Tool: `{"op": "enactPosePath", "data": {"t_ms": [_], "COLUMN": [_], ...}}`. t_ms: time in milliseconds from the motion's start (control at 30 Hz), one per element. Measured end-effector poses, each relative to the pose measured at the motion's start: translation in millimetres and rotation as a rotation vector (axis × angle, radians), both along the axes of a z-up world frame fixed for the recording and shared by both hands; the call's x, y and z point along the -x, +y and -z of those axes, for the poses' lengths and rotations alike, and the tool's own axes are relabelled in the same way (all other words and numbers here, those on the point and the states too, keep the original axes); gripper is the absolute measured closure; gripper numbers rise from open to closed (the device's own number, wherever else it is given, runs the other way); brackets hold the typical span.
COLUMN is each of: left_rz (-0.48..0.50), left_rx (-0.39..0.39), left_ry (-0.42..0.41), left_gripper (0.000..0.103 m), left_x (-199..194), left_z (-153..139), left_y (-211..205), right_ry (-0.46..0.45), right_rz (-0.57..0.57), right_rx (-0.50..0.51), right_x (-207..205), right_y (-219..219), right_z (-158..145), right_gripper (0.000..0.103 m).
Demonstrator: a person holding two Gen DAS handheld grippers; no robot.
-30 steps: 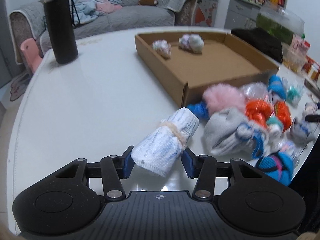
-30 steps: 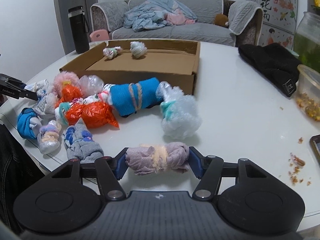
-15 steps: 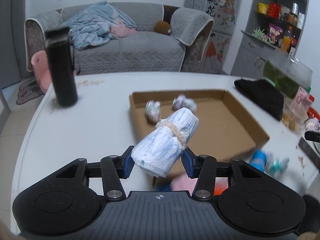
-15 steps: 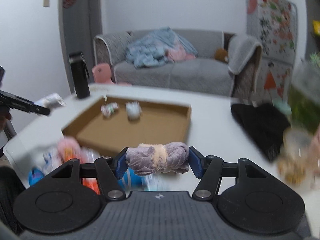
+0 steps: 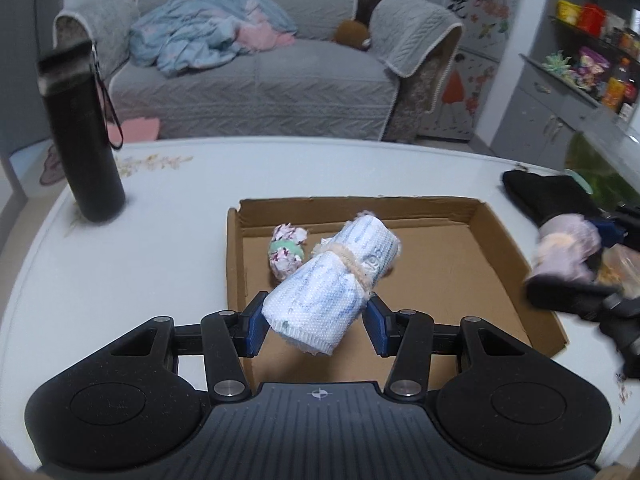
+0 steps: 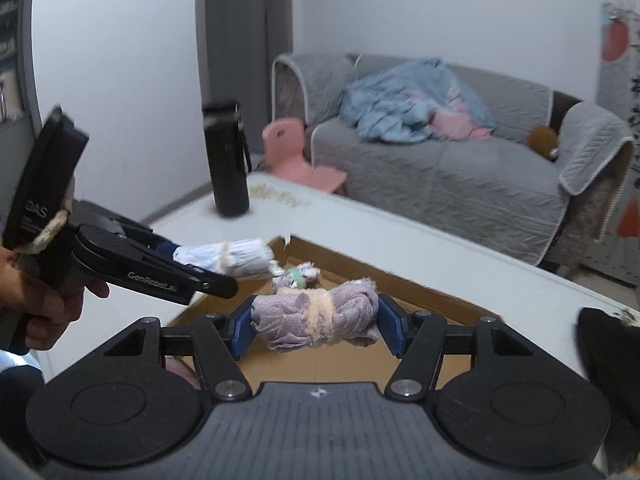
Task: Organize objects
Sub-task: 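Carry both rolled socks into the tray and open both grippers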
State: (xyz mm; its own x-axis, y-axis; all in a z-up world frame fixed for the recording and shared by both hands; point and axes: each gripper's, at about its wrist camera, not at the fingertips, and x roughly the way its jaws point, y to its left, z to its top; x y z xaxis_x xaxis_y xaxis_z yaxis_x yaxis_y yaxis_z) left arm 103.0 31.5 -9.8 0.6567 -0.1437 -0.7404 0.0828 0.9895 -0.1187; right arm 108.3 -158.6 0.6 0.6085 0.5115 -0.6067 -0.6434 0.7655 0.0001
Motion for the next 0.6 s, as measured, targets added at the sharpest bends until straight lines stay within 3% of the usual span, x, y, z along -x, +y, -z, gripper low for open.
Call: {"op": "enactPosePath", "data": {"t_ms": [167, 600], "left_rz": [-0.036, -0.086], "left_rx": [0.007, -0.031], "left_ry": [0.046, 0.089], "left_gripper": [0.047, 0.047], "left_x": [-20.8, -48.8], "left_z": [22.2, 62.0], "left_y": [-2.2, -3.8], "right_ry": [0.032, 0.125], "right_rz": [-0.031, -0.031], "right_rx": [0.085, 0.157], "right_x": [-21.2, -59.4], "right_y": [26.3, 51.6], "right_z": [28.9, 76.3], "right_gripper": [0.045, 0.045]}}
